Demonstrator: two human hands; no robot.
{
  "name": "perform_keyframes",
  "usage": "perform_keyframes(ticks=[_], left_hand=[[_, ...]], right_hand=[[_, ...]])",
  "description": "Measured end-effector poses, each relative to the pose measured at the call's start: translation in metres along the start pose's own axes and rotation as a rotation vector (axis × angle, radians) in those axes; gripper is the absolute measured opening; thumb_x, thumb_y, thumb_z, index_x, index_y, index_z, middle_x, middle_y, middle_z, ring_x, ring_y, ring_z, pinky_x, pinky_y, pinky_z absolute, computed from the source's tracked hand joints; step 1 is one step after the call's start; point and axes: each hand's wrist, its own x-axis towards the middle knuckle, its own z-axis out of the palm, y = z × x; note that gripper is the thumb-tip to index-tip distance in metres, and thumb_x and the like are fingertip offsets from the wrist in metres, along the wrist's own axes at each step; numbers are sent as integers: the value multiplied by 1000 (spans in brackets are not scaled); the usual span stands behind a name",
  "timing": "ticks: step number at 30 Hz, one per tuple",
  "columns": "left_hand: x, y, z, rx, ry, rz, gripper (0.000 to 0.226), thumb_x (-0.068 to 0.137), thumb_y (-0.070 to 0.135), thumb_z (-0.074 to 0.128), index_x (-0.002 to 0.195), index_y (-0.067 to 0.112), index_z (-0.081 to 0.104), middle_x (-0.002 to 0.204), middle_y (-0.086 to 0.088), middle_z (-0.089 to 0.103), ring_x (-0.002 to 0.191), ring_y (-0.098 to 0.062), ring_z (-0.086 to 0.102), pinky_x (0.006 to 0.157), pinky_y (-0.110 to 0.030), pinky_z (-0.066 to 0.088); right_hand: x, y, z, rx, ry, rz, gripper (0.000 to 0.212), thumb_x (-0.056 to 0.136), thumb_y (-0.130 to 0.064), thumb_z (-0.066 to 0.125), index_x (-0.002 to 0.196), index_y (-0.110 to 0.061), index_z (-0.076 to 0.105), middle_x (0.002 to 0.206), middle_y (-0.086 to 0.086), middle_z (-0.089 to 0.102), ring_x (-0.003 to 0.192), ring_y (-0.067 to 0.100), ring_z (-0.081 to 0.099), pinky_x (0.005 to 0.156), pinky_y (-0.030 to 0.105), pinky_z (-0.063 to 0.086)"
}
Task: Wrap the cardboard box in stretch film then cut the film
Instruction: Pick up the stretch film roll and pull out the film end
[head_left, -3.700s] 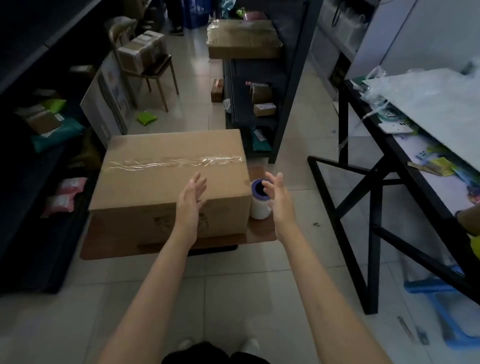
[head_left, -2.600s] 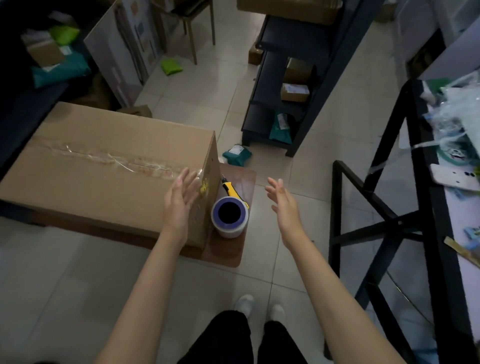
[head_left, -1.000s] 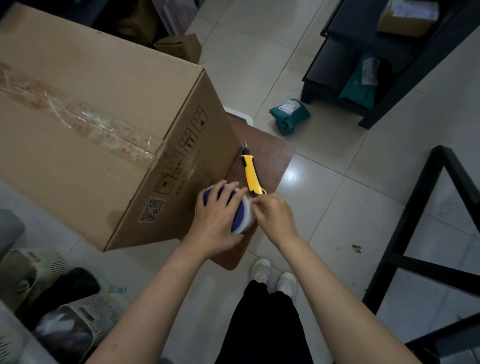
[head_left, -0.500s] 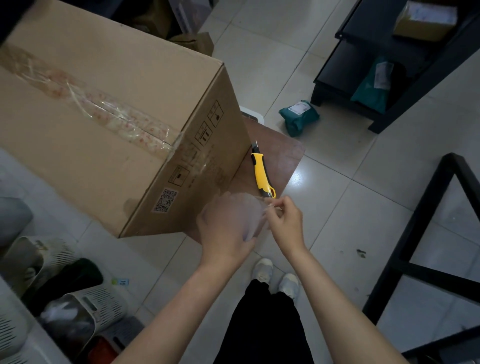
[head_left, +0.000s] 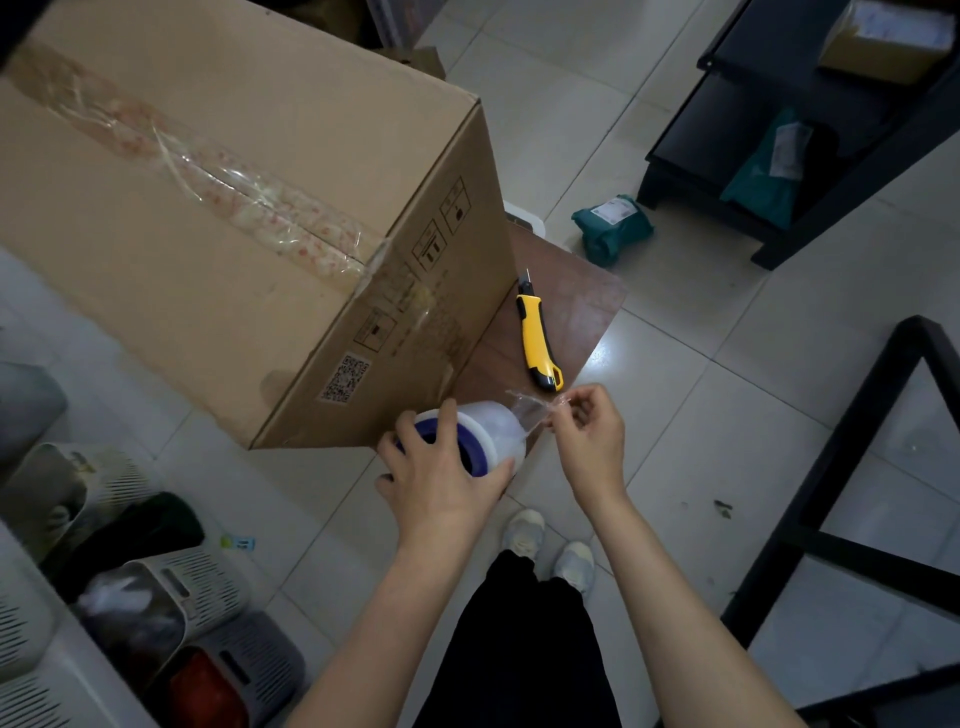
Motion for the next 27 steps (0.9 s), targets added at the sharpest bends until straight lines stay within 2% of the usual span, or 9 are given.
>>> perform_keyframes(ticks=[2, 5, 10, 13, 14, 16, 19, 23, 27], left_hand=[[5, 0, -3, 46, -42, -12, 94, 69, 76, 53, 143, 32, 15, 144, -11, 17, 127, -35, 18, 93, -51, 35], [8, -1, -8, 198, -52, 84, 105, 70, 81, 47, 146, 21, 8, 144, -15, 19, 130, -35, 19, 96, -48, 32], [16, -9, -16, 394, -158, 277, 137, 59, 79, 63, 146, 3, -12, 154, -13, 5, 139, -30, 14, 105, -40, 26], [23, -18, -25, 435, -188, 419, 143, 58, 64, 76, 142, 20, -31, 147, -16, 15, 130, -31, 28, 99, -41, 32], [23, -20, -27, 455, -192, 446, 141, 58, 62, 77, 141, 27, -31, 146, -17, 17, 128, -32, 29, 98, -41, 33], [20, -23, -29, 455, -202, 428, 132, 60, 63, 75, 145, 31, -21, 143, -18, 22, 125, -34, 32, 96, -42, 33], [13, -27, -29, 409, -204, 292, 127, 60, 73, 68, 148, 27, -11, 135, -19, 33, 117, -35, 40, 95, -42, 33], [4, -38, -28, 276, -231, 117, 125, 59, 83, 58, 148, 30, -13, 133, -23, 38, 116, -38, 44, 92, -43, 35], [3, -38, -25, 344, -261, 81, 127, 59, 87, 52, 148, 25, -14, 135, -25, 37, 117, -39, 45, 92, -43, 35]], right_hand=[[1, -4, 4, 7, 8, -20, 29, 87, 3, 55, 75, -23, 53, 74, 4, 57, 71, 18, 56, 64, 24, 48], [5, -7, 8, 17, 13, -25, 23, 90, 2, 53, 79, -18, 53, 75, 2, 56, 70, 16, 53, 62, 19, 45], [13, -5, 3, 8, -1, 3, 9, 93, 2, 51, 89, -5, 55, 82, 13, 56, 75, 24, 53, 69, 38, 47], [18, -6, 3, -9, -23, 13, 10, 94, 4, 49, 92, -4, 55, 86, 15, 58, 78, 25, 55, 73, 43, 50], [19, -6, 4, -7, -28, 16, 11, 94, 4, 48, 93, -4, 55, 87, 14, 59, 79, 25, 56, 73, 42, 50], [20, -6, 6, -2, -33, 18, 12, 95, 4, 47, 94, -5, 54, 89, 13, 60, 79, 21, 57, 72, 32, 50], [22, -9, 15, 5, -42, 16, 13, 97, 2, 46, 93, -9, 53, 90, 9, 61, 75, 14, 58, 67, 16, 49], [28, -15, 29, 67, -35, 55, 16, 99, 1, 43, 93, -11, 51, 92, 10, 60, 73, 11, 59, 71, 24, 50], [33, -25, 42, 46, -85, 57, 12, 100, -3, 43, 97, -11, 52, 98, 9, 60, 77, 8, 60, 75, 25, 50]])
